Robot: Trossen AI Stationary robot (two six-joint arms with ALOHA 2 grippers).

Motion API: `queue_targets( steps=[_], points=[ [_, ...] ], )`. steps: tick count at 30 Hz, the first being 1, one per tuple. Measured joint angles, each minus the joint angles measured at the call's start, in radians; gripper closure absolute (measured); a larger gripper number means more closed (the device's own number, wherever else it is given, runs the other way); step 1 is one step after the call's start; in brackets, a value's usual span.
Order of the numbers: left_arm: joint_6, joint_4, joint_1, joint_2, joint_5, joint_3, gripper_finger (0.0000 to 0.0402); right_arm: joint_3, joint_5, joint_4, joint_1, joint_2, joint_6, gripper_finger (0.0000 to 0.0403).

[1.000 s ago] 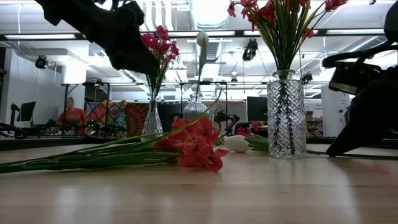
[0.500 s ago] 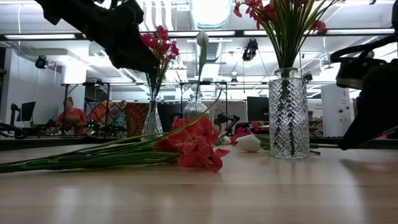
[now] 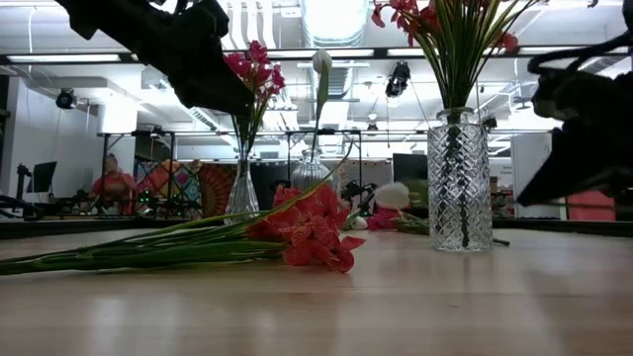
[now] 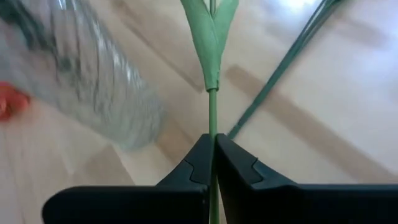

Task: Sort flowers into vase by color
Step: Put the right white tulip flower into the center transparent glass vase

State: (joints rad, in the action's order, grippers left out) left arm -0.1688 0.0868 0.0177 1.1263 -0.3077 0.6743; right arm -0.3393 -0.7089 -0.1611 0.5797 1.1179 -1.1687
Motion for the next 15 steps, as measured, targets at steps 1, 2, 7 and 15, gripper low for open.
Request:
queue_targets(
  steps=[1,2,7,15],
  points=[
    [0.000,0.000,0.000,0.000,0.000,0.000,0.0150,0.000,-0.019,-0.010,0.000,-0.017,-0.001,0.0394],
    [0.000,0.000,0.000,0.000,0.000,0.000,0.0150,0.000,-0.034,-0.023,0.000,-0.034,-0.001,0.0394],
    [0.000,-0.006,0.000,0.000,0.000,0.000,0.0150,0.000,-0.140,-0.082,0.000,-0.131,0.003,0.0394],
    [0.008,-0.023,0.000,0.000,0.000,0.019,0.0150,-0.001,-0.367,-0.088,0.000,-0.271,0.126,0.0394]
  ],
)
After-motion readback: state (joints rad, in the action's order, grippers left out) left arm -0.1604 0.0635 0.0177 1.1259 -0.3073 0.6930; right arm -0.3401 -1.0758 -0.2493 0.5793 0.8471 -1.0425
